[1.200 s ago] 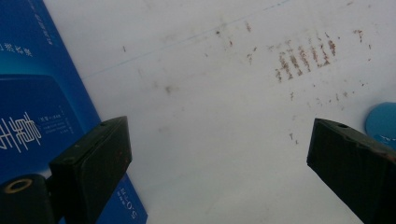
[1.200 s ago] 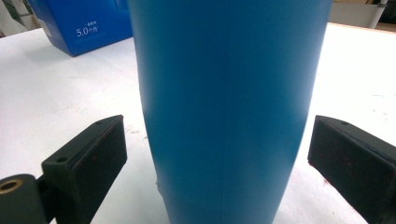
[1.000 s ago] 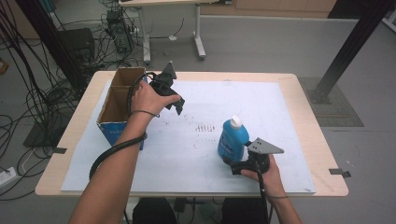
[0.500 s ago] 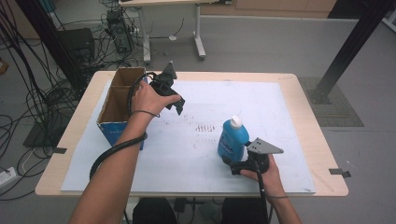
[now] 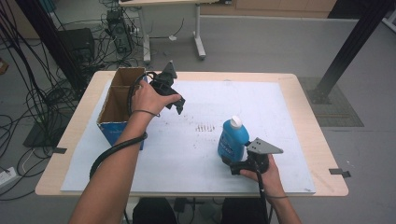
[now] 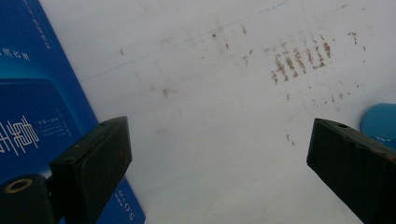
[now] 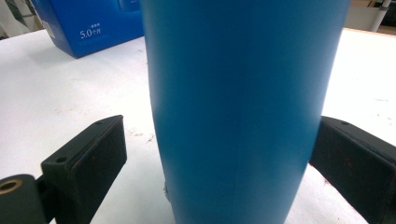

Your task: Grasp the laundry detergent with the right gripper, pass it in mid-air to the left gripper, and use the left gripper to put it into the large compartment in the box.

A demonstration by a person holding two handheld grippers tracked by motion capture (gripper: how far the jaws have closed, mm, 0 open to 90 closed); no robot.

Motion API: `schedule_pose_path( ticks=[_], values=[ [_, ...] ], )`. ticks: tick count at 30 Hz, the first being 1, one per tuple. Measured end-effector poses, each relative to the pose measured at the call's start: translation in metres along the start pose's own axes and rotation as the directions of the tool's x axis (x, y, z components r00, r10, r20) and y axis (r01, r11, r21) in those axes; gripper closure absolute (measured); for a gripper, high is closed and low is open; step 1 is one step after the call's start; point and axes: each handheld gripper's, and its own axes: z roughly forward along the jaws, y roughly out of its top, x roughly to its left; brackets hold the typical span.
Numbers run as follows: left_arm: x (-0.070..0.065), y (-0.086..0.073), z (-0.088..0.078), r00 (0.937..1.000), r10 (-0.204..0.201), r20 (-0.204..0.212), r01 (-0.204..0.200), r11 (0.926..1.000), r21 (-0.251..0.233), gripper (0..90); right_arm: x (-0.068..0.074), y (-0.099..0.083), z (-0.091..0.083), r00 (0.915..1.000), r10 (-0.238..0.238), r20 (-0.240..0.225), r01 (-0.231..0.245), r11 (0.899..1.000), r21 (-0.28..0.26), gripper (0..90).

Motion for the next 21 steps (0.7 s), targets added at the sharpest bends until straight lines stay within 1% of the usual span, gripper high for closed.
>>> schedule_pose_path(
  ticks=[4, 12, 15, 21],
  values=[
    [0.0000, 0.0001, 0.0011, 1.0000, 0.000, 0.007, 0.000, 1.0000, 0.000, 7.0, 0.0000, 0.0003, 0.0001, 1.0000, -0.004, -0.001, 0.004, 1.000, -0.002, 4.2],
    [0.0002, -0.0006, 0.0027, 1.0000, -0.004, 0.007, 0.004, 1.0000, 0.000, 7.0, 0.0006, -0.0001, 0.0010, 1.0000, -0.003, 0.000, 0.003, 1.000, -0.002, 4.2],
    [-0.0004, -0.0003, 0.0028, 1.0000, 0.003, 0.007, -0.003, 1.0000, 0.004, 7.0, 0.0008, -0.0004, 0.0022, 1.0000, -0.001, -0.002, 0.001, 1.000, -0.002, 4.2],
    [0.0009, -0.0008, 0.0033, 1.0000, 0.001, 0.009, -0.001, 1.0000, 0.005, 7.0, 0.0013, -0.0003, 0.0028, 1.0000, -0.003, 0.002, 0.003, 1.000, -0.004, 4.4]
  ],
)
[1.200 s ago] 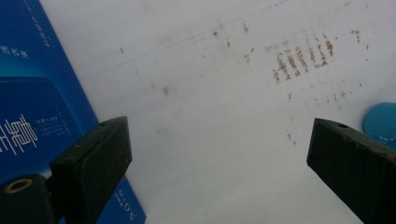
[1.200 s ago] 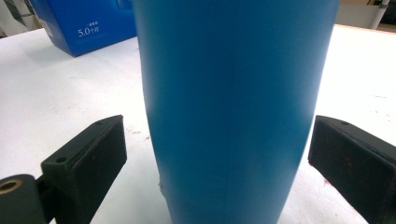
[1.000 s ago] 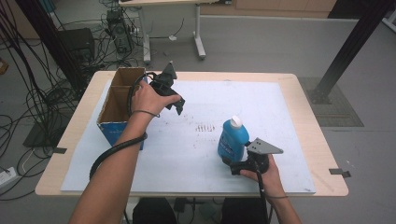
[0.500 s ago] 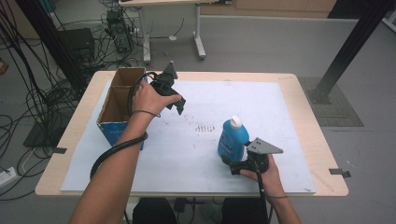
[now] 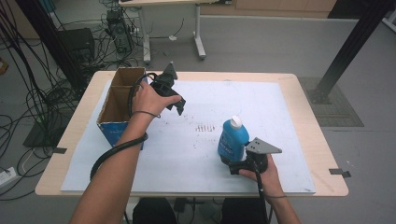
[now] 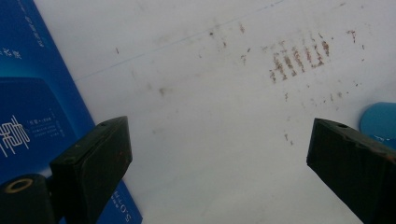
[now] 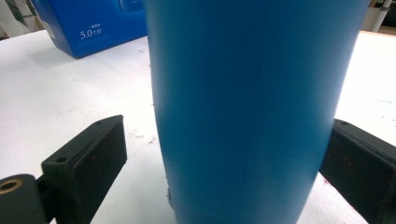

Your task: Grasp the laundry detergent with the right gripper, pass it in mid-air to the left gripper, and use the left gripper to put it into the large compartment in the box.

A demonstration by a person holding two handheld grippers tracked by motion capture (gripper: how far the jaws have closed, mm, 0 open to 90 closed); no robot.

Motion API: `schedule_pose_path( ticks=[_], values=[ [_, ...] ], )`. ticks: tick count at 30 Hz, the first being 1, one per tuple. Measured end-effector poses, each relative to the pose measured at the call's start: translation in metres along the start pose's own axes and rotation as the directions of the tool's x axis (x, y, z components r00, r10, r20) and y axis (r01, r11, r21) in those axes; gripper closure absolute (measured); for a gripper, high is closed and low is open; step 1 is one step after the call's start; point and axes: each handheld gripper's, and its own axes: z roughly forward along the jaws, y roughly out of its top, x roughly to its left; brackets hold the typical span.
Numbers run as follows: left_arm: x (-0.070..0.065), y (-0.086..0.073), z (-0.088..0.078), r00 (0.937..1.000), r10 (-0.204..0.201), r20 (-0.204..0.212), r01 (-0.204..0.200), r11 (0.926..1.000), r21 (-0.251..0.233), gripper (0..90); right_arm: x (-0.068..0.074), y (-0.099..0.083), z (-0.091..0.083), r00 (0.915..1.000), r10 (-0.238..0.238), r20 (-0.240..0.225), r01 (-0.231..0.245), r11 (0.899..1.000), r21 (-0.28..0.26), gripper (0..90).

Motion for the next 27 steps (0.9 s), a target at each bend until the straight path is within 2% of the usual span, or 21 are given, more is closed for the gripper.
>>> schedule_pose_path(
  ticks=[27],
  values=[
    [0.0029, -0.0003, 0.0029, 1.0000, -0.006, 0.008, 0.006, 1.0000, 0.001, 7.1, 0.0028, -0.0074, 0.0056, 0.9996, 0.025, 0.012, -0.024, 0.999, -0.042, 22.7]
  ],
)
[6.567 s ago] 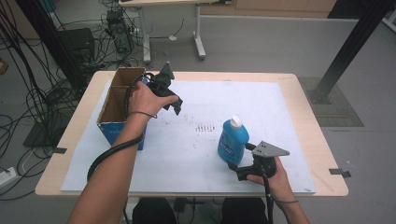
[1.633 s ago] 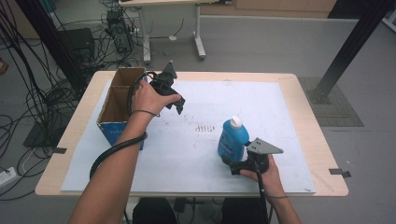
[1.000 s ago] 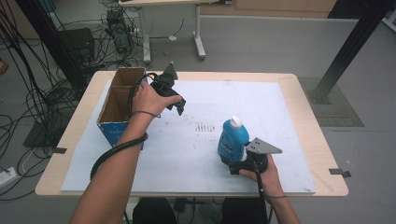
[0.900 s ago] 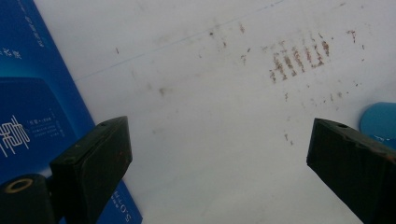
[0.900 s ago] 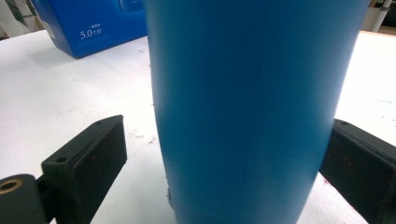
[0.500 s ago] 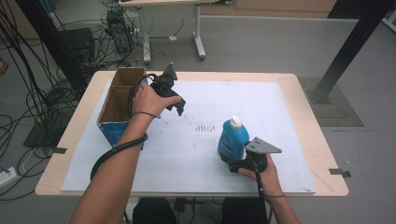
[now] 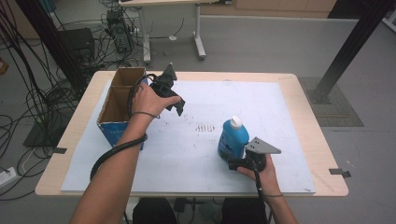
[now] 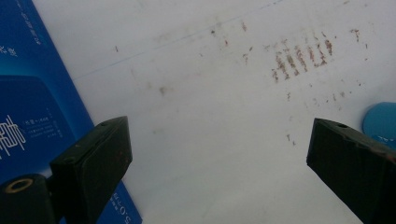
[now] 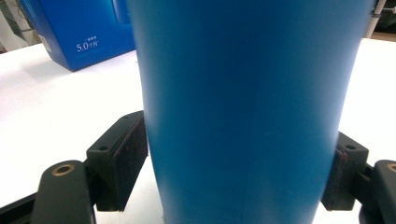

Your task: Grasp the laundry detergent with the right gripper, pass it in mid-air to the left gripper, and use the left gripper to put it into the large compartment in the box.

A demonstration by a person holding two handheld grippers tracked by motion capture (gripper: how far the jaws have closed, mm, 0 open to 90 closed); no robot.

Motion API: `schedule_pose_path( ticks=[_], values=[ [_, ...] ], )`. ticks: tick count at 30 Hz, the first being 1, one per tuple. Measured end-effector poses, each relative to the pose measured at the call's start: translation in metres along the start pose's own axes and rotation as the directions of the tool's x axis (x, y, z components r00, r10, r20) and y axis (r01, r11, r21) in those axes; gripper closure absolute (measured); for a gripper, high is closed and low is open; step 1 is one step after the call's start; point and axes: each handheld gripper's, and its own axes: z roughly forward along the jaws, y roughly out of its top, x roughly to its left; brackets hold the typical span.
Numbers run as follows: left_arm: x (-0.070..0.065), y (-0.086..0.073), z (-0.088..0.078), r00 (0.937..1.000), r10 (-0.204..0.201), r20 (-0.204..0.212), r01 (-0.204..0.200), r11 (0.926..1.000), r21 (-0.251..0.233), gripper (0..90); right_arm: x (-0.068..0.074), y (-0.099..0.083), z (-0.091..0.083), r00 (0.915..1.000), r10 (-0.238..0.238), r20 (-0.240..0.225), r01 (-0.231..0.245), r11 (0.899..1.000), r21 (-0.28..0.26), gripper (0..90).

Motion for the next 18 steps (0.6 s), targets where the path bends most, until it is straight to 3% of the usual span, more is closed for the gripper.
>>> schedule_pose_path(
  ticks=[18],
  values=[
    [-0.0017, -0.0003, 0.0024, 1.0000, 0.005, -0.003, -0.005, 1.0000, -0.001, 7.1, 0.0016, -0.0035, 0.0025, 0.9999, 0.003, 0.012, -0.002, 1.000, -0.016, 36.4]
  ],
)
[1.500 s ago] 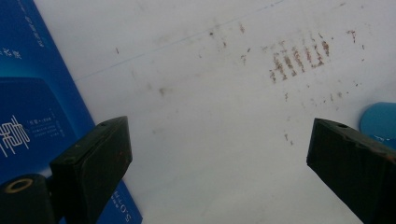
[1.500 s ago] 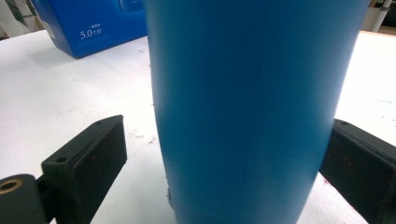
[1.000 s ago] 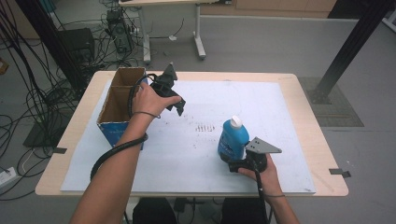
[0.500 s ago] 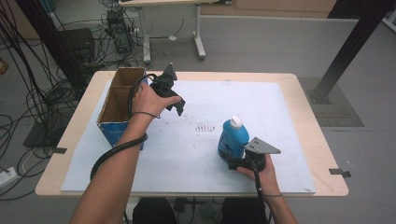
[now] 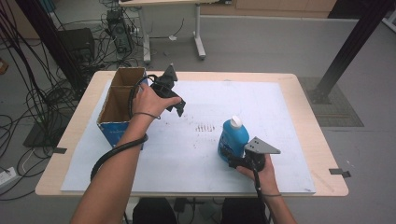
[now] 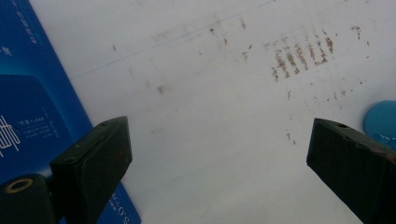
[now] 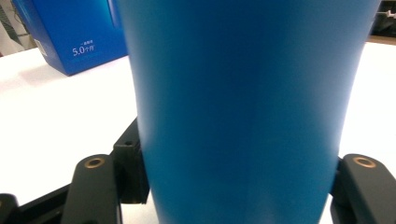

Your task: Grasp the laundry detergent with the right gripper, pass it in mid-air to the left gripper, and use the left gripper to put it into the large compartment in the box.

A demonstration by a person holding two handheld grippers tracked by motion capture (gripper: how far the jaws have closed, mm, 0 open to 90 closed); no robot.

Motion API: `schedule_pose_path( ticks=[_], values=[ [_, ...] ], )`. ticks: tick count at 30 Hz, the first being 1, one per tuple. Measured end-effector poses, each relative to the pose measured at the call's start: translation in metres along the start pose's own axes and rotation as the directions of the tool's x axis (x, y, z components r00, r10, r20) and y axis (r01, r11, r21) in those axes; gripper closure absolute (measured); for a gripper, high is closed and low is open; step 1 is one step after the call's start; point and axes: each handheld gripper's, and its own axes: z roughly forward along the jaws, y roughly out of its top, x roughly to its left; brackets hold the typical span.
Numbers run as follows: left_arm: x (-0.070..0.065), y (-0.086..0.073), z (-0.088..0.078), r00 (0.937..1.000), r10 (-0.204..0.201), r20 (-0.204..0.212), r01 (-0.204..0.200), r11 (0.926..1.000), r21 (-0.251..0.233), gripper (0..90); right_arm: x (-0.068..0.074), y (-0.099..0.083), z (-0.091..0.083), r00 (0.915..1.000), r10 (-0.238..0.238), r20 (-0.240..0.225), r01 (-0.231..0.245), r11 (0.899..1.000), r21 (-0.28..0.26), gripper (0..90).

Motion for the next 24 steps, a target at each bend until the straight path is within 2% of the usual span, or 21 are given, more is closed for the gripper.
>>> schedule_pose_path(
  ticks=[5, 24],
  values=[
    [-0.0001, 0.0001, -0.0007, 1.0000, 0.002, 0.000, -0.002, 1.0000, 0.000, 7.1, 0.0005, -0.0013, 0.0003, 0.9999, -0.007, 0.009, 0.007, 1.000, -0.005, 39.2],
    [-0.0034, -0.0014, -0.0003, 0.9999, 0.012, -0.004, -0.012, 0.9999, 0.003, 7.1, 0.0036, -0.0046, 0.0000, 0.9995, -0.024, 0.020, 0.024, 1.000, -0.018, 40.8]
  ],
)
